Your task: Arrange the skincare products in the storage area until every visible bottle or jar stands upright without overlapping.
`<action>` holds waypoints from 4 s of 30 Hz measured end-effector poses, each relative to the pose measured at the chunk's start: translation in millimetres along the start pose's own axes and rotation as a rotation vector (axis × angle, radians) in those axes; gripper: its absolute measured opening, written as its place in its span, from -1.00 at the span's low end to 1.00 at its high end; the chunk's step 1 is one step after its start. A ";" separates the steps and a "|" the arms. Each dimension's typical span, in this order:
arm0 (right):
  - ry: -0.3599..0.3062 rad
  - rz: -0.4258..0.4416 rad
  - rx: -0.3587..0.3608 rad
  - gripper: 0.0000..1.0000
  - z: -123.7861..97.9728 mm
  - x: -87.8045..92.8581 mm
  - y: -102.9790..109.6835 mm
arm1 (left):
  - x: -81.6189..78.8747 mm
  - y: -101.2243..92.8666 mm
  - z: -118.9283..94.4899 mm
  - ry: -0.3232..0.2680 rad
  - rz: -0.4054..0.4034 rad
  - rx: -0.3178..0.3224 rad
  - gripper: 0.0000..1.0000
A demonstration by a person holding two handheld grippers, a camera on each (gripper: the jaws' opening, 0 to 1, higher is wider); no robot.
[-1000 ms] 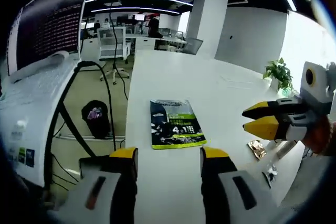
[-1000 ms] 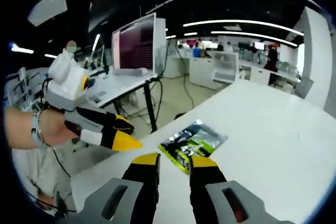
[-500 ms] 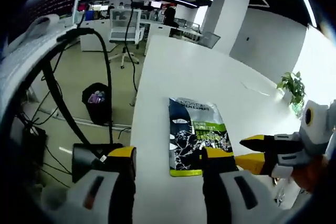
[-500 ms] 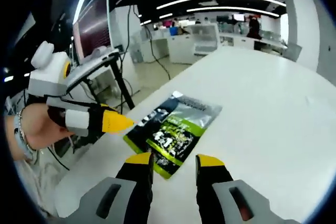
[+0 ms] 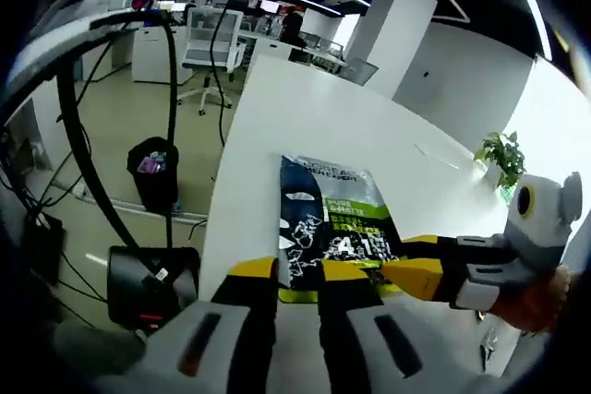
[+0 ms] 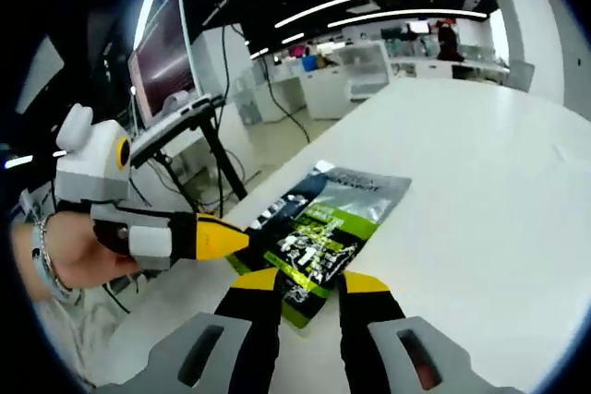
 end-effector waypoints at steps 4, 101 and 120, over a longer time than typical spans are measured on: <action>0.036 0.039 0.048 -0.96 -6.4 3.1 -10.2 | 1.5 6.3 -2.2 0.024 -0.043 0.013 -1.00; -0.121 -0.097 -0.796 -1.00 -300.8 31.0 88.7 | 69.3 -159.0 -231.4 -0.415 0.103 1.045 -0.73; -0.172 -0.076 -0.816 -1.00 -295.9 32.7 83.7 | 91.6 -197.4 -221.8 -0.193 0.178 1.085 -1.00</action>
Point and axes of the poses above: the point that each gripper's makers call its tool centre point, and the gripper's own axes: z roughly forward along the fingers, y roughly to its left, x roughly out of its underside, the point moved 7 cm from there along -z, roughly backward along the fingers, and after that the axes turned 6 degrees about y, right-handed, at the moved point
